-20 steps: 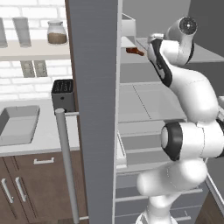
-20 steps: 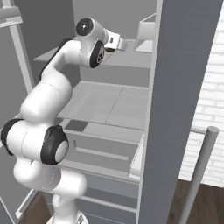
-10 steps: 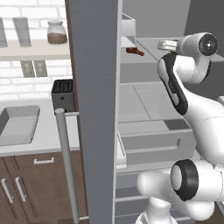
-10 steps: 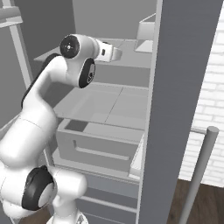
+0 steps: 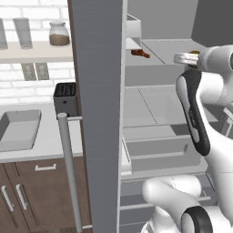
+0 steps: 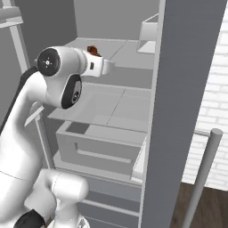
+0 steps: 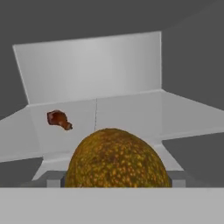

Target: Place one avocado and one chicken drumstick in each tupperware on the nearby counter, to pack two identical lunches.

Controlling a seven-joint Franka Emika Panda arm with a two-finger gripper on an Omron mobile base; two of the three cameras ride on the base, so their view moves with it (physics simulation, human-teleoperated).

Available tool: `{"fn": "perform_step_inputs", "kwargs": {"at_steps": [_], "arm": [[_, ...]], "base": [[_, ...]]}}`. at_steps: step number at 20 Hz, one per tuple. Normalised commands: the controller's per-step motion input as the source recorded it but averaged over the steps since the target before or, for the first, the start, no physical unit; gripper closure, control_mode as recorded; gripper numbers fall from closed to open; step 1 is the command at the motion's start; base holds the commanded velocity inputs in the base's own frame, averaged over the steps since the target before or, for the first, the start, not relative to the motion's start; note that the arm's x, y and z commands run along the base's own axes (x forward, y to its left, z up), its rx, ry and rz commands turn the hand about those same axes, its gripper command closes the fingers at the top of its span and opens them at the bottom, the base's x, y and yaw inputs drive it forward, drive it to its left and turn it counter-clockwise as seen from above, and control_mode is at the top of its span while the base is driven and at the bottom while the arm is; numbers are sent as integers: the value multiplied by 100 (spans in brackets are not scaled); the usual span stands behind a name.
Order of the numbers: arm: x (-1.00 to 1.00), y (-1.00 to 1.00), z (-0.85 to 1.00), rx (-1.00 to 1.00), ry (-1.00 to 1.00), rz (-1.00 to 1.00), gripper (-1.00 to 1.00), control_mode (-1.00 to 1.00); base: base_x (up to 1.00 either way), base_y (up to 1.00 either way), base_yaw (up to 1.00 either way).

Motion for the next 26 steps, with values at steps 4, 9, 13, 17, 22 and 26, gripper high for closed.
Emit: {"fn": "perform_step_inputs", "kwargs": {"at_steps": [4, 9, 13, 17, 22, 26], "arm": [[-100, 16, -1, -2, 11, 5, 100, -100], [-99, 25, -16, -6, 11, 6, 100, -100], [-71, 36, -23, -9, 7, 6, 100, -100], [-22, 22, -29, -10, 7, 4, 100, -100], [-34, 0, -42, -5, 7, 7, 100, -100], [-24, 0, -8, -1, 0, 5, 100, 100]], "base": [[0, 0, 0], [0, 0, 0], [0, 0, 0], [0, 0, 0], [0, 0, 0], [-75, 0, 21]]}}
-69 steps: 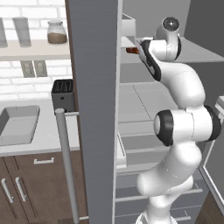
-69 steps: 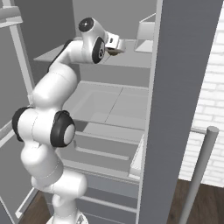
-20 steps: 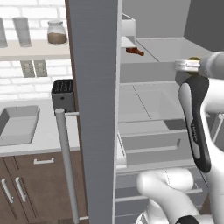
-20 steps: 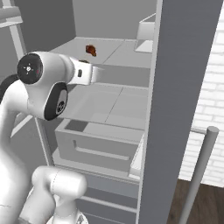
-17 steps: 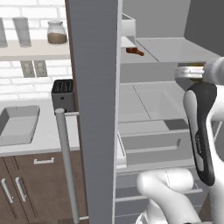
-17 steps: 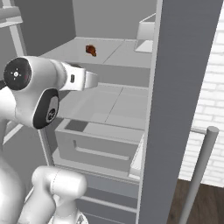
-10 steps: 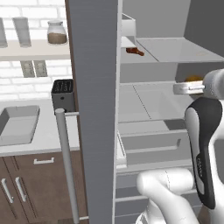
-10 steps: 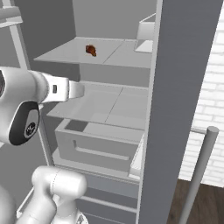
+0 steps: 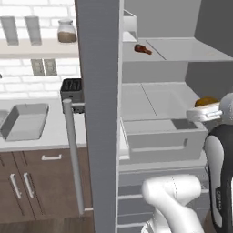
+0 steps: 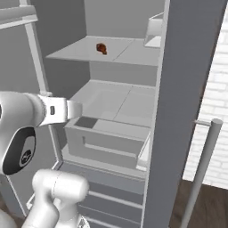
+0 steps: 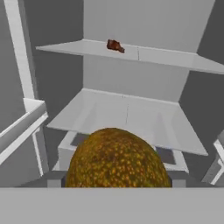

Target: Place one avocado and one chicken drumstick in each tupperware on the nearby counter, to pack two identical lunches.

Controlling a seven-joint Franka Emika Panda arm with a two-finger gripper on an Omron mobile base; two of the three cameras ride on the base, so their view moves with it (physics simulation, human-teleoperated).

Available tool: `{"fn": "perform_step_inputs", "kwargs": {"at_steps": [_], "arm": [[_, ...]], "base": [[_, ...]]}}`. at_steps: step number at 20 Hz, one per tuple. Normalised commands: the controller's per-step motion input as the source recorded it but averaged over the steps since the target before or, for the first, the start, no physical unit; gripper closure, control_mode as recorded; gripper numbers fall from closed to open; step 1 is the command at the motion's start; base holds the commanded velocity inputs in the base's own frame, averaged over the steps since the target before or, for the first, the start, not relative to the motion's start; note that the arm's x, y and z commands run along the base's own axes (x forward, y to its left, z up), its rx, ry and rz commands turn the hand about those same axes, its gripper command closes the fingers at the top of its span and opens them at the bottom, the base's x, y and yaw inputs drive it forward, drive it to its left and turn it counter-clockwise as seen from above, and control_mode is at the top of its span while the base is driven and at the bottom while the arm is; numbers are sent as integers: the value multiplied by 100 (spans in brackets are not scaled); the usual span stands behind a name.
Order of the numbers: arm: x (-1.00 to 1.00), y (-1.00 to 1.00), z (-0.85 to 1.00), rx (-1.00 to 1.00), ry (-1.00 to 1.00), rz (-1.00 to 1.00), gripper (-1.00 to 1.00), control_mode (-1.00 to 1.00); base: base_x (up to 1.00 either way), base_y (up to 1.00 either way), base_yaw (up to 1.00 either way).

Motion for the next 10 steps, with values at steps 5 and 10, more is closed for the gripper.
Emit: {"fn": "perform_step_inputs", "kwargs": {"at_steps": [5, 10], "arm": [[0, 0, 0, 0, 0, 0, 100, 100], [0, 0, 0, 0, 0, 0, 100, 100]], "base": [[-100, 23, 31], [-100, 49, 36]]}}
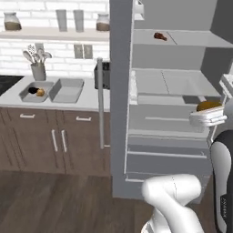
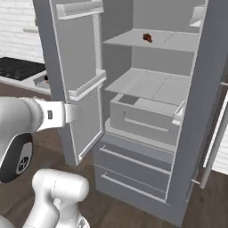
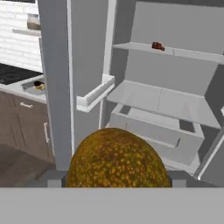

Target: Place one avocado and one chicken drumstick in each tupperware on the nearby counter, to pack two identical lunches.

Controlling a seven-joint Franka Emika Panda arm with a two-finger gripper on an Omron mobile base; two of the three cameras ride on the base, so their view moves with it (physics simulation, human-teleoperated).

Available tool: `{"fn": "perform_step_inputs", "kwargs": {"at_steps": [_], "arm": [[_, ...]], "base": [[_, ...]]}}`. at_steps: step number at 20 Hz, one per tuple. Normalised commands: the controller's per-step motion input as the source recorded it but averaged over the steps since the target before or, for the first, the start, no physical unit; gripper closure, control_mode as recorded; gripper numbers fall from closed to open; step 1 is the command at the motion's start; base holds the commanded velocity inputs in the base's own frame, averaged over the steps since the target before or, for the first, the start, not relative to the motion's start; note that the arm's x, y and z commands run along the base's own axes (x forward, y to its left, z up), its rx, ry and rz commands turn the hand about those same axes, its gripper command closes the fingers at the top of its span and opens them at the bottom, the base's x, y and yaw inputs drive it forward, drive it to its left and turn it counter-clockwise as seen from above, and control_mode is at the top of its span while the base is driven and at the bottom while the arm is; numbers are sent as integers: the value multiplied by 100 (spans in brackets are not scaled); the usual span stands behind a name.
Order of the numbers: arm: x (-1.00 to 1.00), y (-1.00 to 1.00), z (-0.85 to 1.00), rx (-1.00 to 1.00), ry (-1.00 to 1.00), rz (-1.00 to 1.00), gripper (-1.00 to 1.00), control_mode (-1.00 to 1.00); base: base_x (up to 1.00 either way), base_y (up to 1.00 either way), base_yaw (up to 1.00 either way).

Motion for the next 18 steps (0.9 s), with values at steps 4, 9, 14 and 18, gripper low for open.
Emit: {"fn": "perform_step_inputs", "kwargs": {"at_steps": [4, 9, 14, 18], "arm": [[0, 0, 0, 0, 0, 0, 100, 100], [0, 0, 0, 0, 0, 0, 100, 100], [0, 0, 0, 0, 0, 0, 100, 100], [0, 0, 0, 0, 0, 0, 100, 100]], "base": [[-85, 64, 56], [-42, 82, 67], [41, 30, 63], [71, -48, 58]]}}
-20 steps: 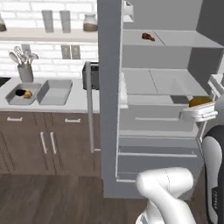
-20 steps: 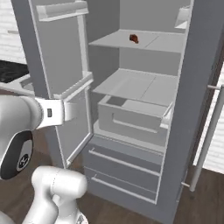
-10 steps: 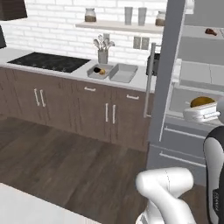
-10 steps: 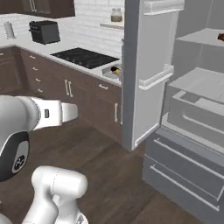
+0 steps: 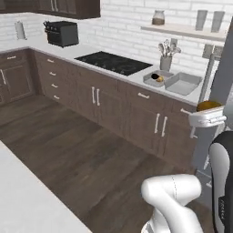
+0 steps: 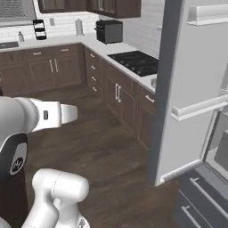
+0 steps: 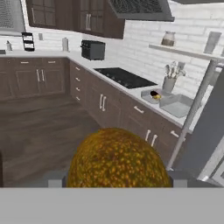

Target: Place one avocado and one chicken drumstick in each tupperware on the nearby counter, to pack two identical lunches.

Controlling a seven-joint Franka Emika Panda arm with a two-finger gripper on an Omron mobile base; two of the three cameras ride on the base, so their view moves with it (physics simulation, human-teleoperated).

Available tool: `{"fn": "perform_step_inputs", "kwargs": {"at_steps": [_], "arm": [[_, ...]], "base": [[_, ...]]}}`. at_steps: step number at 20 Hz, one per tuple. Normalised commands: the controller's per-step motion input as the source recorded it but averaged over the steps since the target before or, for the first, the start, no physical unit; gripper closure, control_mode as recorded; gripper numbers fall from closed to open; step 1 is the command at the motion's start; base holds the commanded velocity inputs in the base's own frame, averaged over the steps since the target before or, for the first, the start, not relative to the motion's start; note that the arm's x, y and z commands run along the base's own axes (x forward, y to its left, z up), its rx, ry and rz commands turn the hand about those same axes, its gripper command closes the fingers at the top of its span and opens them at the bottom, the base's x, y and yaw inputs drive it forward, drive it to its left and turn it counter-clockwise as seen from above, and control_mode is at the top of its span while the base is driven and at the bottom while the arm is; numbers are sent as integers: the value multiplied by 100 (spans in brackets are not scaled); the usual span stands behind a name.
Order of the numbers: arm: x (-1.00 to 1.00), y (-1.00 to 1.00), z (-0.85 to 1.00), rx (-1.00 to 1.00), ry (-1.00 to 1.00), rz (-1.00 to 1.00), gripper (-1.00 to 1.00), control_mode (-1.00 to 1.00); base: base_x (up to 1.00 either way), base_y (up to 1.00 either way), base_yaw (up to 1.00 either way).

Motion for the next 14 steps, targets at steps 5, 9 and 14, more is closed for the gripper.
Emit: {"fn": "perform_step_inputs", "kwargs": {"at_steps": [5, 9, 14], "arm": [[0, 0, 0, 0, 0, 0, 100, 100], [0, 0, 0, 0, 0, 0, 100, 100], [0, 0, 0, 0, 0, 0, 100, 100]], "base": [[82, -8, 63], [98, -2, 63], [100, 0, 32]]}}
